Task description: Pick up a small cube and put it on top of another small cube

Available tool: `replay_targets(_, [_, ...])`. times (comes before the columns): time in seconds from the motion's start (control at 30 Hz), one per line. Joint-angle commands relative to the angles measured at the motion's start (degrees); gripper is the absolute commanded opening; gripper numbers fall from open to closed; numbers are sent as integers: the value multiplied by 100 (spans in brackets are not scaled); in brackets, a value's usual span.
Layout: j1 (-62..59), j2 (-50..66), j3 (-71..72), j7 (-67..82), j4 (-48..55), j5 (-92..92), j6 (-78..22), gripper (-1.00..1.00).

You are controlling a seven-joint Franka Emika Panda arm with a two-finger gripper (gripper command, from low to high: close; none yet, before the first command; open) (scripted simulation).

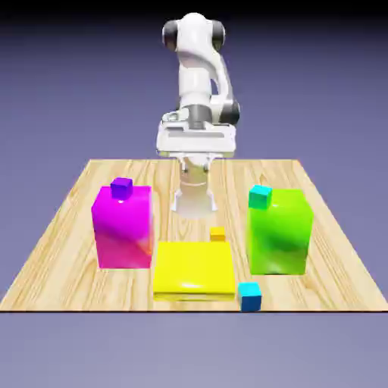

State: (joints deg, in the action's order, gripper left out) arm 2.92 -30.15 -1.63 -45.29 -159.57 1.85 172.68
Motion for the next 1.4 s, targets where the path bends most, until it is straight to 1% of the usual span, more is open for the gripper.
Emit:
replay_targets(0.0, [185, 208, -135, -235, 119, 154, -110, 0])
replay_targets(0.9, [5174, 5813, -3773, -6581, 3320, 4304, -3070, 0])
replay_targets(0.97, [5189, 5830, -3784, -6600, 3330, 4317, -3080, 0])
replay_targets(1.13, [4659, 6755, -3003, -5962, 3679, 5272, -2635, 0])
replay_targets(1.17, [4659, 6755, -3002, -5962, 3679, 5272, -2634, -100])
replay_targets(1.2, [4659, 6755, -3002, -5962, 3679, 5272, -2634, -100])
replay_targets(1.33, [5135, 5926, -3704, -6535, 3366, 4416, -3034, -100])
replay_targets(1.37, [5246, 5909, -3674, -6511, 3362, 4197, -3148, -100])
